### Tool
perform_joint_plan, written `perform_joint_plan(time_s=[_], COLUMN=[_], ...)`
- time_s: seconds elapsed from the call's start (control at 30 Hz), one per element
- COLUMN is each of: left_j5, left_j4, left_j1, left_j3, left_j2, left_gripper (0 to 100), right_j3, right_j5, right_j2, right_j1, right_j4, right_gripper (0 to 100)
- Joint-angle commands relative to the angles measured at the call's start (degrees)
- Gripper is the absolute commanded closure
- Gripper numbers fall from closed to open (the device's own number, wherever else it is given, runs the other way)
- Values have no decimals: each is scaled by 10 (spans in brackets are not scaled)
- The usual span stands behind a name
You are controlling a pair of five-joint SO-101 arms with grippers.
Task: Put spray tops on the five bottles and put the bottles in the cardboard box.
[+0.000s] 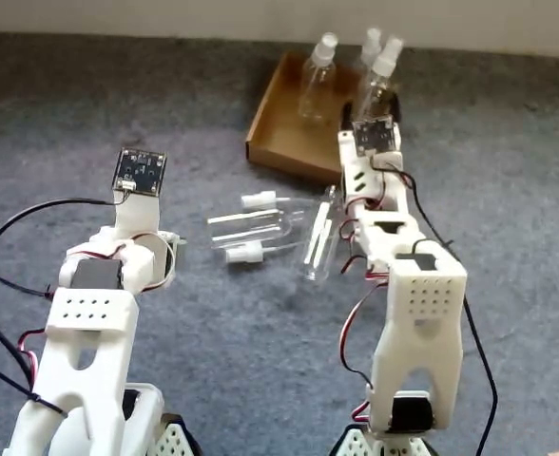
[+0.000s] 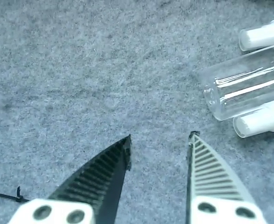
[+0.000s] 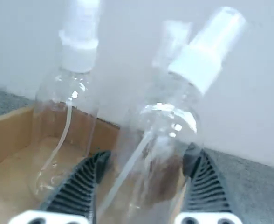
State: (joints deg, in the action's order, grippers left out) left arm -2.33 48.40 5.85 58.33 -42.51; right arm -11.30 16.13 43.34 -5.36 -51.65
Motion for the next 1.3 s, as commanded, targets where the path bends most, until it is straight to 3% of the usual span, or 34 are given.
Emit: perform_joint_plan(time_s=[0.0,0.27,0.43,0.6,0.9,1.27], left_j5=[-4,-4,-4,-4,-4,-4], left_j4=[-10,-10,-10,-9,-10,-10], left_j1=[-9,-9,-9,-8,-8,-8], left_j3=[-4,-4,-4,-3,-3,-3], left_j2=[-2,-2,-2,-2,-2,-2], left_gripper=[810,810,810,810,810,810], right_j3=[-29,-234,-305,-247,-163,-169], right_j5=[7,4,-23,-49,-47,39], right_j2=[-40,-131,-155,-158,-157,-120], right_j1=[13,12,11,6,-47,-116], right_j4=[-80,-230,-190,-58,-49,-211], right_gripper=[995,995,995,995,995,995])
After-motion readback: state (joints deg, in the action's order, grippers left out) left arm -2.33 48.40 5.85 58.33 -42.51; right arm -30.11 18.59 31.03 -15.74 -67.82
